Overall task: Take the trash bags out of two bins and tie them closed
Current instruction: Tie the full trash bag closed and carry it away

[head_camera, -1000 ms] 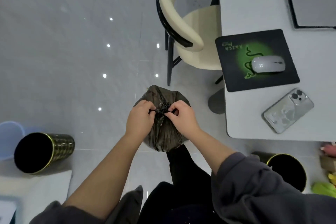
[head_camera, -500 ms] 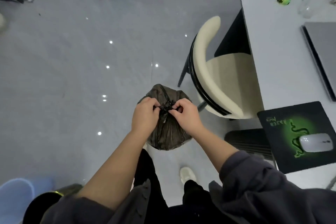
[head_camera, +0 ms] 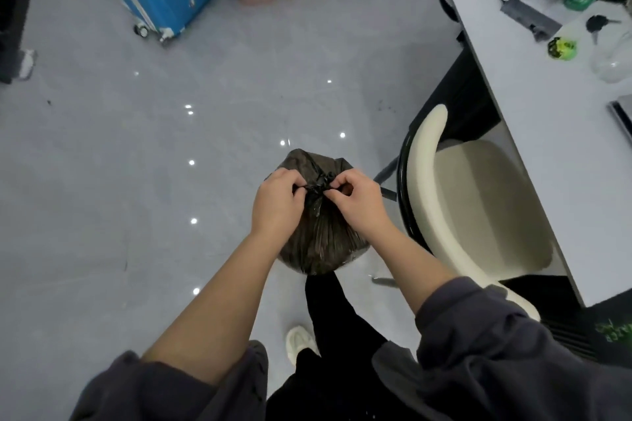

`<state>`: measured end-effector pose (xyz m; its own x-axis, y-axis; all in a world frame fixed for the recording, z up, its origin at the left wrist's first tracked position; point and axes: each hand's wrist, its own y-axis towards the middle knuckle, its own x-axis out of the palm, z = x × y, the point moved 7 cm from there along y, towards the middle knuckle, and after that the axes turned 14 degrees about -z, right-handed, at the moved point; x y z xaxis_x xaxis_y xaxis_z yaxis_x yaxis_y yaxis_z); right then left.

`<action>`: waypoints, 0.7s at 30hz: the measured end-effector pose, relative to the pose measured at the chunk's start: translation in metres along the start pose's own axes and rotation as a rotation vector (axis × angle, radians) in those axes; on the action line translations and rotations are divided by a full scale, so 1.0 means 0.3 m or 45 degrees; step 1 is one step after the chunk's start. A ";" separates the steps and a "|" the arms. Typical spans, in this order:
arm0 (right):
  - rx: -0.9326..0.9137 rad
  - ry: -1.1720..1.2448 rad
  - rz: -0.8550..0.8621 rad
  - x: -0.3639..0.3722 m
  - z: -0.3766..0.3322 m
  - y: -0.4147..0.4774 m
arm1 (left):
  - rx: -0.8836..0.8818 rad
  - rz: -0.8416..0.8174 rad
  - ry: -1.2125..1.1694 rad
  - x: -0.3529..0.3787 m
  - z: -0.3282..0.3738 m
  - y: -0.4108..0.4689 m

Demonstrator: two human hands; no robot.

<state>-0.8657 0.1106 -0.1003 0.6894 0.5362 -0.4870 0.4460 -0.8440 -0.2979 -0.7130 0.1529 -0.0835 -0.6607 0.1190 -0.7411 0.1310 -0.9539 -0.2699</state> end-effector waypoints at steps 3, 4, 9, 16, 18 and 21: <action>-0.005 -0.003 0.001 -0.057 -0.017 0.211 | -0.001 -0.014 0.008 -0.055 0.002 0.216; -0.004 -0.005 -0.010 -0.077 -0.024 0.284 | -0.007 -0.020 0.012 -0.075 0.004 0.290; 0.001 0.011 -0.041 -0.217 -0.079 0.602 | 0.011 -0.018 0.020 -0.190 0.051 0.612; 0.034 0.029 -0.048 -0.448 -0.143 1.020 | 0.090 -0.041 0.047 -0.343 0.168 1.102; 0.063 0.023 -0.031 -0.509 -0.140 1.154 | 0.121 -0.066 0.061 -0.362 0.196 1.263; 0.116 0.027 0.020 -0.609 -0.116 1.369 | 0.162 -0.106 0.070 -0.377 0.228 1.522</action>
<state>-0.7887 -0.3338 -0.1051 0.7084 0.5222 -0.4748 0.3820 -0.8494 -0.3642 -0.6289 -0.3148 -0.0809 -0.6237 0.2109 -0.7527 -0.0199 -0.9669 -0.2544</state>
